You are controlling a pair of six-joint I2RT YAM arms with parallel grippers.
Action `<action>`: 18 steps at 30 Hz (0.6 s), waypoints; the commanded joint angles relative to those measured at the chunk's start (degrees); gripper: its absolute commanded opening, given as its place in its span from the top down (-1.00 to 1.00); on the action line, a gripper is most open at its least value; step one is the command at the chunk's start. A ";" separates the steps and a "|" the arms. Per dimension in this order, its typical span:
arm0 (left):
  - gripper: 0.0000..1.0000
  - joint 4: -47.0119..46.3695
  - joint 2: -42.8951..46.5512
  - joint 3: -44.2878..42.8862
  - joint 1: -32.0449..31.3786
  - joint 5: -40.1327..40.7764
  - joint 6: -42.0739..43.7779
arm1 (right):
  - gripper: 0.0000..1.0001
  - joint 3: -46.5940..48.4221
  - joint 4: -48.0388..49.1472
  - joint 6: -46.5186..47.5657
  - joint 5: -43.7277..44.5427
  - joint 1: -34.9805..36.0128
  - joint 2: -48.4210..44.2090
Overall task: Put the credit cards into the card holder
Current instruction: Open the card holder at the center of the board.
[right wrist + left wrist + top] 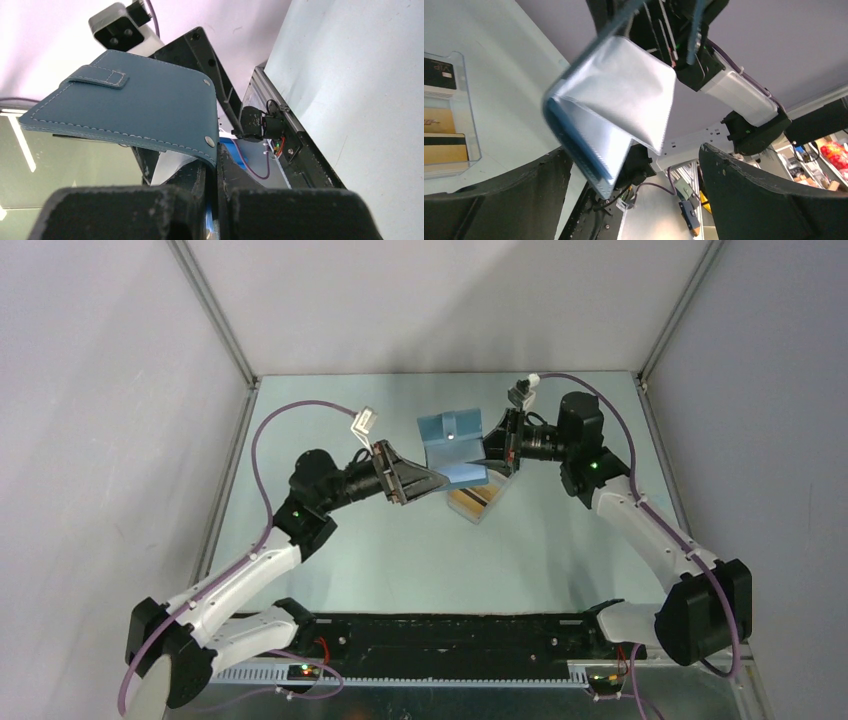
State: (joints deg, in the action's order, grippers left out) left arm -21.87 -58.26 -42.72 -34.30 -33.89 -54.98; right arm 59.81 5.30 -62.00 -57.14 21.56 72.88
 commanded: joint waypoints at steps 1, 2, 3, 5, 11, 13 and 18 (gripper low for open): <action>-0.99 -3.03 0.63 -1.93 -1.57 -2.09 2.95 | 1.00 0.67 0.41 -2.85 1.38 -0.12 0.84; -1.00 -3.01 0.35 -2.04 -1.65 -2.20 3.12 | 1.00 0.71 0.52 -3.41 1.41 -0.12 0.94; -0.99 -3.05 0.21 -2.12 -1.78 -2.26 3.46 | 1.00 0.74 0.51 -3.71 1.46 -0.12 1.03; -0.99 -3.07 0.03 -2.18 -2.19 -2.49 4.31 | 1.00 0.73 0.70 -4.51 1.42 -0.15 1.29; -0.88 -3.07 0.63 -1.35 -2.93 0.50 7.79 | 1.00 0.74 1.44 -5.81 1.16 0.05 1.87; -0.74 -3.02 0.19 -0.86 -2.89 1.86 7.78 | 1.00 0.73 1.32 -5.65 1.27 0.23 1.53; -0.40 -3.05 -1.81 -0.96 -2.86 5.40 7.13 | 1.00 0.73 0.55 -4.93 1.21 0.64 0.78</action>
State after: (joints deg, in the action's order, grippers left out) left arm -22.20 -58.87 -42.74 -36.69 -31.66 -49.06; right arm 59.81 4.82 -66.98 -56.12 21.63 74.67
